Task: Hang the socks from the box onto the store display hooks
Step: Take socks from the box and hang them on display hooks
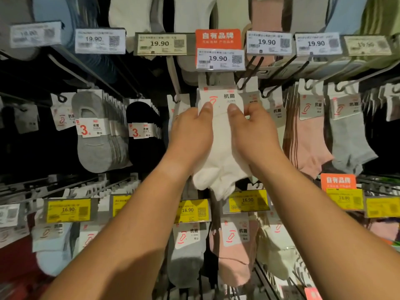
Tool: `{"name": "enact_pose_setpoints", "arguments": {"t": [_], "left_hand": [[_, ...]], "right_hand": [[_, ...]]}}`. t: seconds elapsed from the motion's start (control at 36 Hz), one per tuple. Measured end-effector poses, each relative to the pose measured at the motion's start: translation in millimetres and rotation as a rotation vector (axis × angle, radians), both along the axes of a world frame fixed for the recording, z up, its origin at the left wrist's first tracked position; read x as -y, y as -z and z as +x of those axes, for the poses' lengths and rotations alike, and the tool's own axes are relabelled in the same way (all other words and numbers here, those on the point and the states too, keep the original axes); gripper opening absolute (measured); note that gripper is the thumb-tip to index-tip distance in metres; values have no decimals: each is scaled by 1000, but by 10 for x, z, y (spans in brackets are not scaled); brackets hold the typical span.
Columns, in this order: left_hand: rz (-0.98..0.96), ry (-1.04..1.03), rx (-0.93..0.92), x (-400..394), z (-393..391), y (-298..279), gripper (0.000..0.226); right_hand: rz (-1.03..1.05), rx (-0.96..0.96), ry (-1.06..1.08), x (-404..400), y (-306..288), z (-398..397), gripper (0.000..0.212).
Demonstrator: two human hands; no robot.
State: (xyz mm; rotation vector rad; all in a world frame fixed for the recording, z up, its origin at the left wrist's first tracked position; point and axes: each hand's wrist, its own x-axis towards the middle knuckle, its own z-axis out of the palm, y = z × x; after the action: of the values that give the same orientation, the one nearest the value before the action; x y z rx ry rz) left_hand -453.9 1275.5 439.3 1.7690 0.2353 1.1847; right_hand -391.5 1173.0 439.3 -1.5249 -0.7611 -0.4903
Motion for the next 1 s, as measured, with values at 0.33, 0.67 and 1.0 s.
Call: {"name": "enact_pose_setpoints", "arguments": {"t": [0.33,0.67,1.0], "left_hand": [[112,-152,-344,-261,391,277,53],[251,-306,-601,-347,502,357,58],[718,-453,-710,-155,-179,400,69]], "right_hand": [[-341,-139,76,-270,151,318,38],[-592,-76,187,-461,348,400,40],[-649,98,407,-74,643,-108,45]]}}
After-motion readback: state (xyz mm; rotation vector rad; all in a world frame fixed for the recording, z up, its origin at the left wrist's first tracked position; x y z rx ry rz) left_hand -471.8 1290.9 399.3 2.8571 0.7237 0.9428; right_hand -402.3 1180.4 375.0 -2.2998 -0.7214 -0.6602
